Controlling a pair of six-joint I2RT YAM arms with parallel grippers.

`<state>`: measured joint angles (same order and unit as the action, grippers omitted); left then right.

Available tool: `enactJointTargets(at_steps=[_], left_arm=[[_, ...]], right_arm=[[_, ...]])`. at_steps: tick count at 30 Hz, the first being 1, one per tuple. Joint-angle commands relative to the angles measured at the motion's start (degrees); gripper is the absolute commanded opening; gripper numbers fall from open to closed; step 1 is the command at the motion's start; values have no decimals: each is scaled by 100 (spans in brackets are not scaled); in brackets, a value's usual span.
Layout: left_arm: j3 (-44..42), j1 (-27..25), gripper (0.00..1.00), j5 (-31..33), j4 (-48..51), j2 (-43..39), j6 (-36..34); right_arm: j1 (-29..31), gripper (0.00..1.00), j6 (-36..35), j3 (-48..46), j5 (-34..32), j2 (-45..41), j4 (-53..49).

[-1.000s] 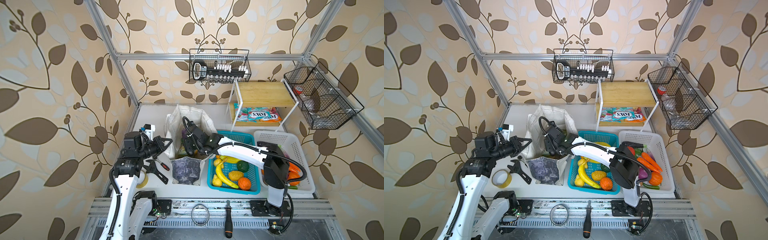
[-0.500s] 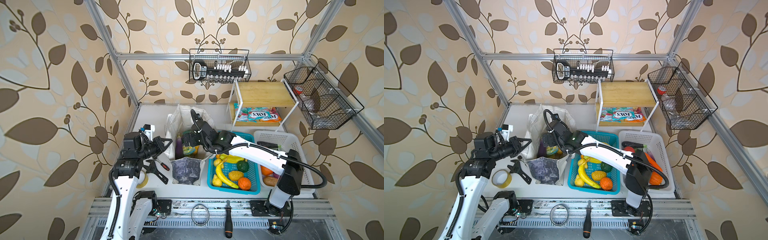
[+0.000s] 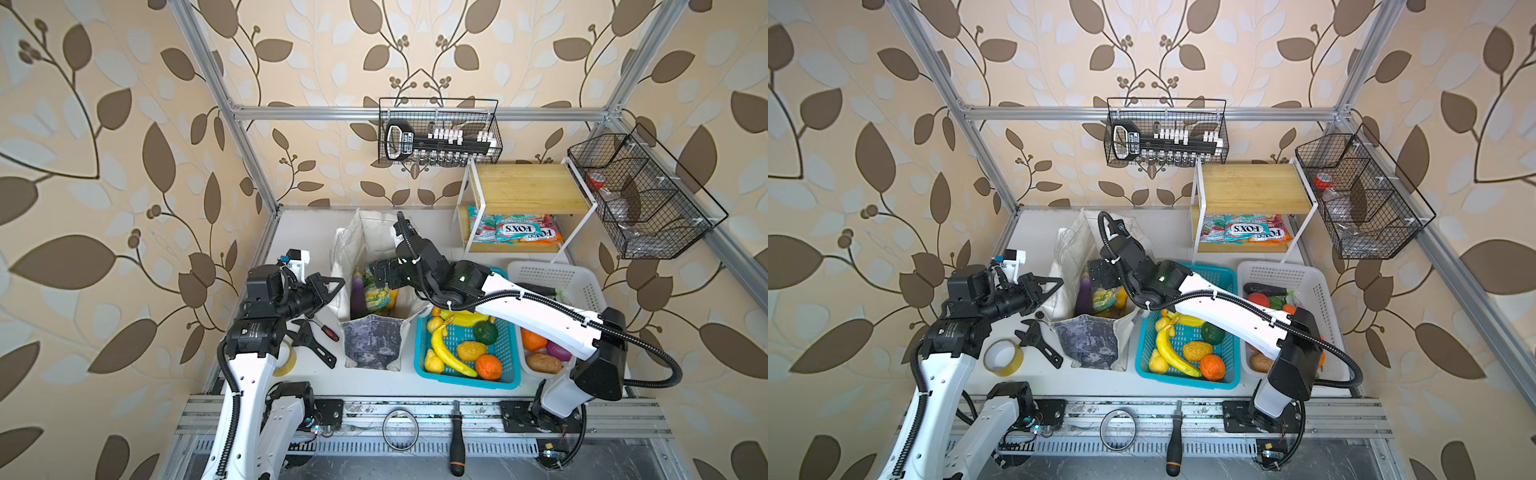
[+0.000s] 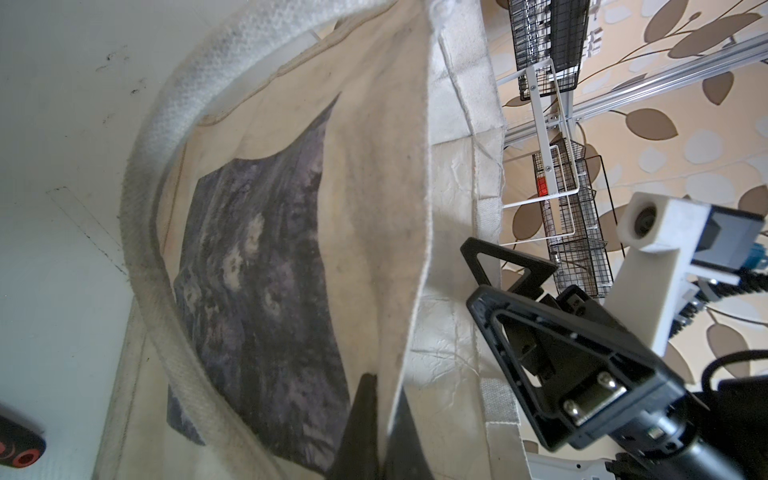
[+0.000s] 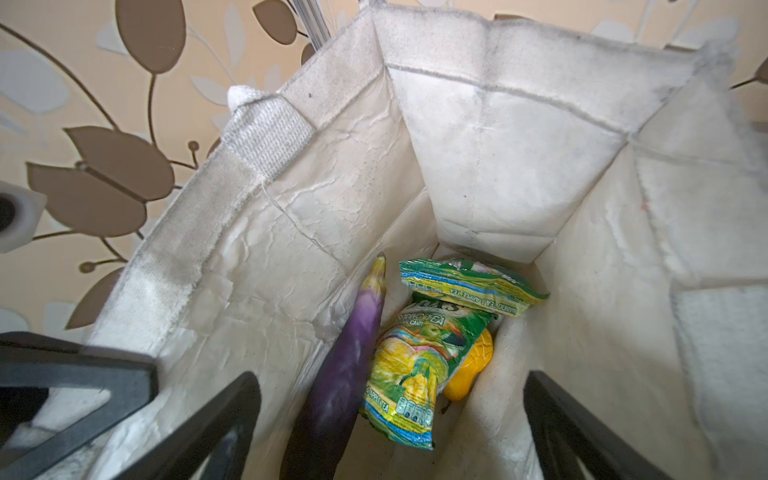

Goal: Place the food into the grocery bag and tie it
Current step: 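Lower the eggplant into the tote bag and open the right gripper, then raise the right gripper out of the tote and return over the white basket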

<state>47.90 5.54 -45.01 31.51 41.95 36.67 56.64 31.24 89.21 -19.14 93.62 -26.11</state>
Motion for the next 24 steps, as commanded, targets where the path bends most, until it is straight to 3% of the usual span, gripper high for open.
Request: enactJointTargets(at_steps=[1, 7, 11, 15, 21, 24], left_arm=[[57, -60, 0, -253, -383, -139, 52], [44, -62, 0, -253, -412, -145, 30], [53, -61, 0, -297, -442, -117, 22], [148, -54, 0, -254, -338, -165, -68], [163, -59, 0, -265, -430, -223, -54], [171, -54, 0, -288, -492, -217, -54]], right_arm=[[45, 100, -120, 80, -505, -479, -394], [22, 100, -378, -281, -1483, -1541, -864], [-242, 100, -274, -1090, -1407, -2635, -784], [-990, 100, -177, -2193, -408, -3803, -702], [-2374, 100, 61, -3312, -54, -4851, -1703], [-3315, 97, -33, -3819, 472, -5104, -1773]])
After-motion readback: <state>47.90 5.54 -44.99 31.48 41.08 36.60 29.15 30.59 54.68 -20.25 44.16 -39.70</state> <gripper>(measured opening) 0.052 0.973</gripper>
